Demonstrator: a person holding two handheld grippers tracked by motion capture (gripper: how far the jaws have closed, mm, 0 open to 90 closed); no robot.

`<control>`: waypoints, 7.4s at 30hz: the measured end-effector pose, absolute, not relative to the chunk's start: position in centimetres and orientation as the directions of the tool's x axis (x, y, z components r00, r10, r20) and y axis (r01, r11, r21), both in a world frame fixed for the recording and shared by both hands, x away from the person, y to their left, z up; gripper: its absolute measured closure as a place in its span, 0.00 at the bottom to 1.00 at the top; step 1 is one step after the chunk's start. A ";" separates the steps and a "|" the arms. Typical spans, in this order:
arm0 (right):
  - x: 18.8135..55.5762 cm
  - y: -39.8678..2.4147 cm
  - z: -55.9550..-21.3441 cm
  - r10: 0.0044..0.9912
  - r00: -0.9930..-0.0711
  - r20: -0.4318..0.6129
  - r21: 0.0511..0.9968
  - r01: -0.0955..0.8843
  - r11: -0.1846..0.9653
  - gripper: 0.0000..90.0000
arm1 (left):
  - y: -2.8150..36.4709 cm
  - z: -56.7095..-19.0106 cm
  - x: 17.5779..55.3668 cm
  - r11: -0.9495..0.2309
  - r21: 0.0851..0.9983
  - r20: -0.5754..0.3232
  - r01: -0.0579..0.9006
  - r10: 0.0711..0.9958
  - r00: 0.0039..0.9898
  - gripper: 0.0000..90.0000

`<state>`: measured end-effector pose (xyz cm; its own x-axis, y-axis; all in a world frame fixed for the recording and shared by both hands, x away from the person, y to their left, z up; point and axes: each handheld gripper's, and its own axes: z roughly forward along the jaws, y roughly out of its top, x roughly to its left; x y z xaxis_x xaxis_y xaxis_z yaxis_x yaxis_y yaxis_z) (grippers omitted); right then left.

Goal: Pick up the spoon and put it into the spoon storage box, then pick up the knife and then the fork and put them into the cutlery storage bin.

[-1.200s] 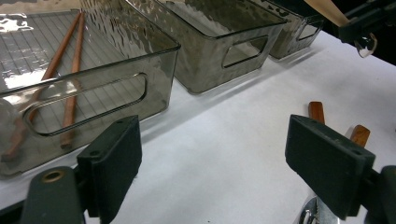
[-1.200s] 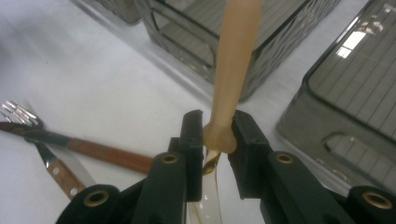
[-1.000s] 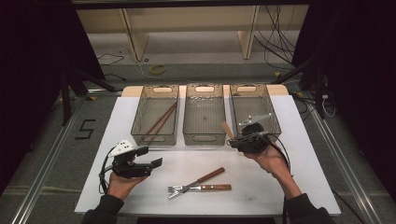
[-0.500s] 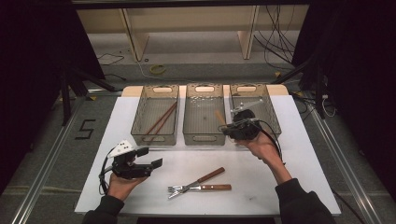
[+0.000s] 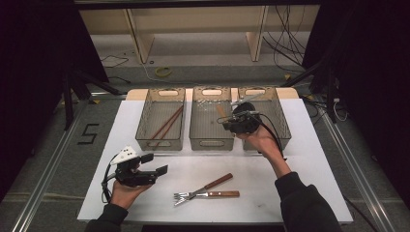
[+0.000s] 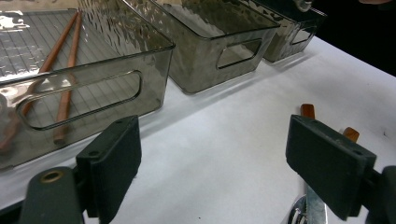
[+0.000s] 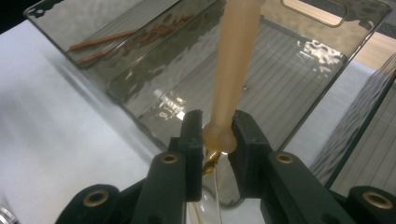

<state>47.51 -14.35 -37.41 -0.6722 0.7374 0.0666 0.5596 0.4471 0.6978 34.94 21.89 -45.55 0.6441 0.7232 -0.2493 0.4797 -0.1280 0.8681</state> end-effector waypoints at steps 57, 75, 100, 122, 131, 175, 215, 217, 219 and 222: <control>53.3 -10.9 -39.4 0.760 -0.639 0.118 0.652 0.627 0.426 0.55 | 22.1 -45.5 34.4 -0.125 0.874 -0.245 0.470 0.722 0.647 0.20; 47.8 -11.4 -36.6 0.564 -0.820 0.101 0.727 0.448 0.520 0.36 | 22.2 -45.5 34.3 -0.120 0.874 -0.247 0.472 0.725 0.643 0.19; 41.8 -11.5 -39.5 0.394 -0.916 0.077 0.669 0.341 0.661 0.34 | 22.2 -45.5 34.3 -0.122 0.874 -0.244 0.471 0.727 0.641 0.19; 39.8 -10.7 -41.7 0.311 -0.947 0.076 0.615 0.290 0.733 0.32 | 22.2 -45.5 34.4 -0.120 0.874 -0.244 0.471 0.729 0.639 0.19; 39.6 -10.6 -42.1 0.297 -0.952 0.071 0.598 0.278 0.752 0.32 | 22.1 -45.5 34.5 -0.125 0.875 -0.242 0.468 0.725 0.645 0.19; 39.1 -9.2 -44.9 0.193 -0.981 0.038 0.429 0.190 0.883 0.45 | 22.0 -45.5 34.5 -0.129 0.876 -0.239 0.465 0.722 0.649 0.19; 37.8 -8.2 -46.1 0.037 -0.998 -0.055 0.297 0.019 0.955 0.79 | 22.0 -45.5 34.5 -0.134 0.874 -0.236 0.467 0.724 0.649 0.19; 37.7 -8.2 -46.1 0.029 -0.998 -0.049 0.292 0.014 0.956 0.81 | 22.0 -45.5 34.5 -0.134 0.874 -0.237 0.468 0.723 0.649 0.19; 37.6 -8.2 -46.0 0.018 -0.998 -0.054 0.291 0.002 0.957 0.82 | 22.0 -45.5 34.5 -0.135 0.874 -0.236 0.468 0.723 0.649 0.19; 37.5 -8.2 -46.1 -0.004 -0.998 -0.068 0.293 -0.024 0.956 0.85 | 22.0 -45.5 34.5 -0.136 0.874 -0.235 0.467 0.723 0.650 0.19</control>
<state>37.48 -8.15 -46.10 -0.9977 -0.0039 -0.0676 -0.0236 0.9558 0.2932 34.50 22.01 -45.48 0.6502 0.7226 -0.2347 0.4668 -0.1362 0.8738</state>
